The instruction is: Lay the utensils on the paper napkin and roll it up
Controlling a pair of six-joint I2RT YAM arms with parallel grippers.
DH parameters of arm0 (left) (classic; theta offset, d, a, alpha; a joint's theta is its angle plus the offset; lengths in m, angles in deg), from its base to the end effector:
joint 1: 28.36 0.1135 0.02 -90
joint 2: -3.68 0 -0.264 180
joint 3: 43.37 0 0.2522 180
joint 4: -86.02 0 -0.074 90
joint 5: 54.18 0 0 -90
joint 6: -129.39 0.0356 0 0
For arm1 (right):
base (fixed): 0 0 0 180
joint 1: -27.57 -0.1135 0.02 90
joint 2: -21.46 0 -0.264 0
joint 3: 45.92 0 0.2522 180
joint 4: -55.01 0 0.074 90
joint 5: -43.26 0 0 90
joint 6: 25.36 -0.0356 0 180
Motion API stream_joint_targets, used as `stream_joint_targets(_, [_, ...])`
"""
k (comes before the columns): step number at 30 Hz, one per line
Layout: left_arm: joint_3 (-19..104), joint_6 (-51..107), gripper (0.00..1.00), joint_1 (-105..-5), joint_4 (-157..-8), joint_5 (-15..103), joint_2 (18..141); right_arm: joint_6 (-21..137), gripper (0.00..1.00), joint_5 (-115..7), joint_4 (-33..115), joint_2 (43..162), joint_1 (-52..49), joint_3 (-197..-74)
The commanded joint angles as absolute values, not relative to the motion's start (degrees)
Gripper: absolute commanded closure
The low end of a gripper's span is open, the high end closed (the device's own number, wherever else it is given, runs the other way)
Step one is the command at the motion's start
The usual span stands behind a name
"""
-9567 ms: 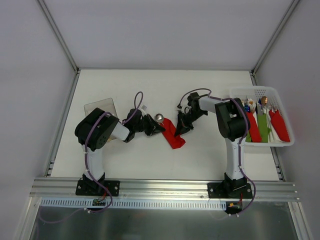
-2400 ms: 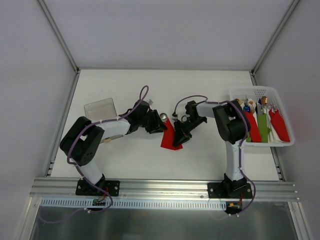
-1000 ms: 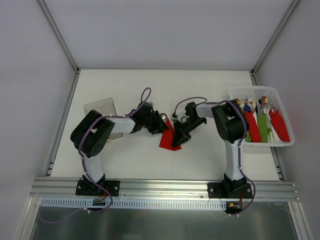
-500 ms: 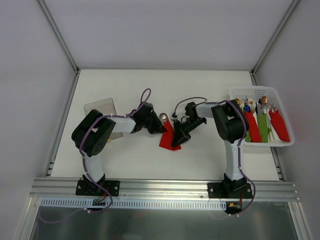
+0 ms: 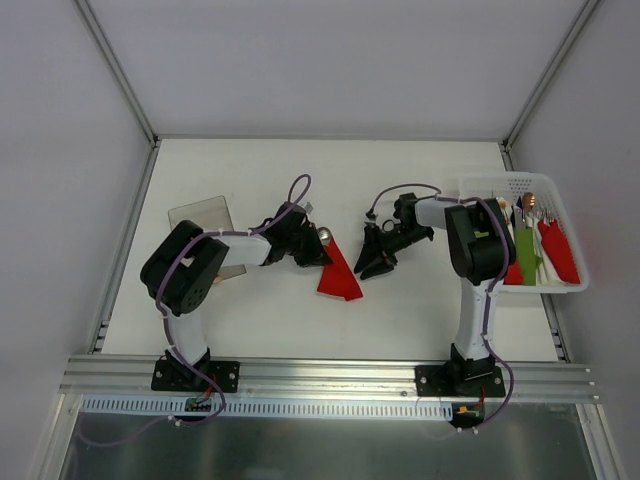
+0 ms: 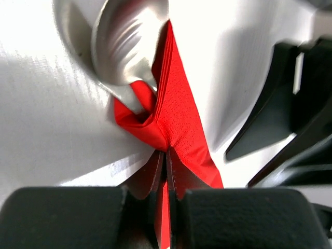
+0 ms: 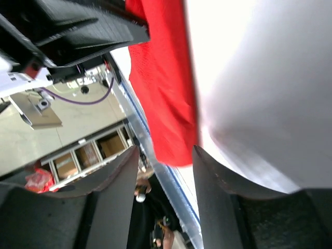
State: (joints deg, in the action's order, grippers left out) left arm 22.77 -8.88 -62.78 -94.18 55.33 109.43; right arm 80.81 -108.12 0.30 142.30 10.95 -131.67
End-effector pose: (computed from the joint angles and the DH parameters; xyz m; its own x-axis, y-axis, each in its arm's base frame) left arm 0.2977 -0.2184 0.1385 -0.9051 -0.2326 -0.3560 0.1055 0.6883 -0.7177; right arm 0.3380 0.1335 0.1041 -0.8813 -0.4023 -0.2478 -0.4013 0.3603 0.8421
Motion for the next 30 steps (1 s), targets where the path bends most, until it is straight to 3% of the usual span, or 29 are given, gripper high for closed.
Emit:
stream_joint_targets(1, [23.9, -3.2, 1.00, -62.2, -90.9, 56.2, 106.2, 83.4, 0.50, -107.9, -0.2, 139.3, 13.3, -133.3])
stream_joint_targets(15, [27.2, 2.6, 1.00, -62.0, -85.8, 58.0, 101.1, 81.4, 0.40, -112.6, 3.4, 142.1, 14.8, -135.5])
stream_joint_targets(30, [29.2, 4.4, 1.00, -62.0, -84.5, 61.3, 98.4, 76.6, 0.36, -120.9, 14.9, 144.1, 14.7, -131.6])
